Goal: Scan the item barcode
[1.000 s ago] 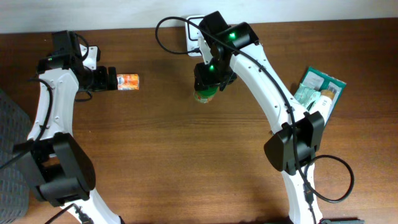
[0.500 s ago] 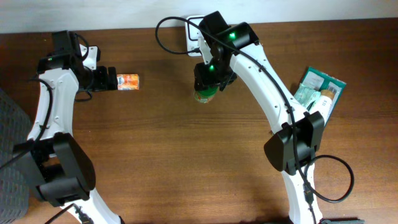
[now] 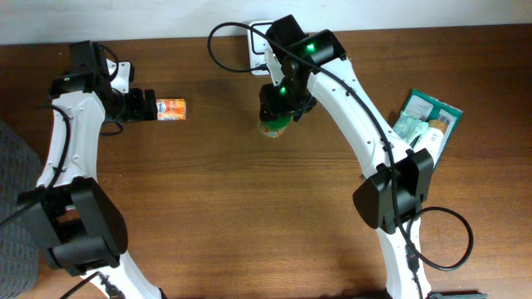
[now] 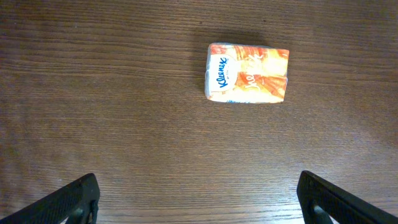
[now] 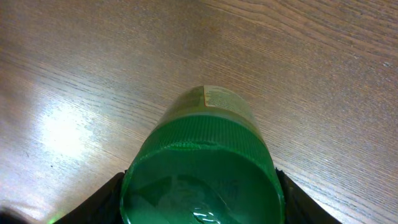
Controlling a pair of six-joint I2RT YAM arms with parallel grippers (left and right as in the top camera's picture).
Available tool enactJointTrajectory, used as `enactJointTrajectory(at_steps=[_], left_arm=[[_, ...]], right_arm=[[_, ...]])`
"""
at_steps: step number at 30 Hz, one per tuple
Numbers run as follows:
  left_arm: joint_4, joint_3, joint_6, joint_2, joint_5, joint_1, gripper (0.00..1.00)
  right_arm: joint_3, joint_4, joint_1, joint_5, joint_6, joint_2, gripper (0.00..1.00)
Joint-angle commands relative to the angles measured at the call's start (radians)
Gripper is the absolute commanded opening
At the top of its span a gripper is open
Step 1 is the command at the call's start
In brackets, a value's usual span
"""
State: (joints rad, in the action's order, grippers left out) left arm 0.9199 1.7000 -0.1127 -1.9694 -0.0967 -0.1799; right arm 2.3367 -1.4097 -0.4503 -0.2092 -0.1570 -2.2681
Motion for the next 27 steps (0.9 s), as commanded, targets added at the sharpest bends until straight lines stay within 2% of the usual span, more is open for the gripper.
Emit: enactJointTrajectory(at_steps=[1, 7, 14, 20, 23, 24, 27], left_arm=[[-0.002, 0.013, -0.016, 0.000, 0.000, -0.006, 0.99], [-0.002, 0.013, -0.016, 0.000, 0.000, -0.006, 0.99], [-0.002, 0.013, -0.016, 0.000, 0.000, -0.006, 0.99], [-0.002, 0.013, -0.016, 0.000, 0.000, -0.006, 0.99], [-0.002, 0.013, -0.016, 0.000, 0.001, -0.006, 0.99], [-0.002, 0.013, -0.016, 0.000, 0.001, -0.006, 0.99], [-0.002, 0.013, -0.016, 0.000, 0.000, -0.006, 0.99]], right_arm=[[0.045, 0.006, 0.001, -0.020, 0.004, 0.052, 0.50], [0.180, 0.077, 0.001, 0.007, 0.024, 0.052, 0.45], [0.182, 0.243, 0.001, 0.013, 0.213, 0.051, 0.45], [0.181, 0.366, 0.000, 0.209, 0.433, 0.038, 0.45], [0.181, 0.450, -0.001, 0.284, 0.615, 0.005, 0.40], [0.181, 0.513, -0.001, 0.312, 0.741, -0.020, 0.39], [0.180, 0.582, -0.001, 0.330, 0.894, -0.065, 0.38]])
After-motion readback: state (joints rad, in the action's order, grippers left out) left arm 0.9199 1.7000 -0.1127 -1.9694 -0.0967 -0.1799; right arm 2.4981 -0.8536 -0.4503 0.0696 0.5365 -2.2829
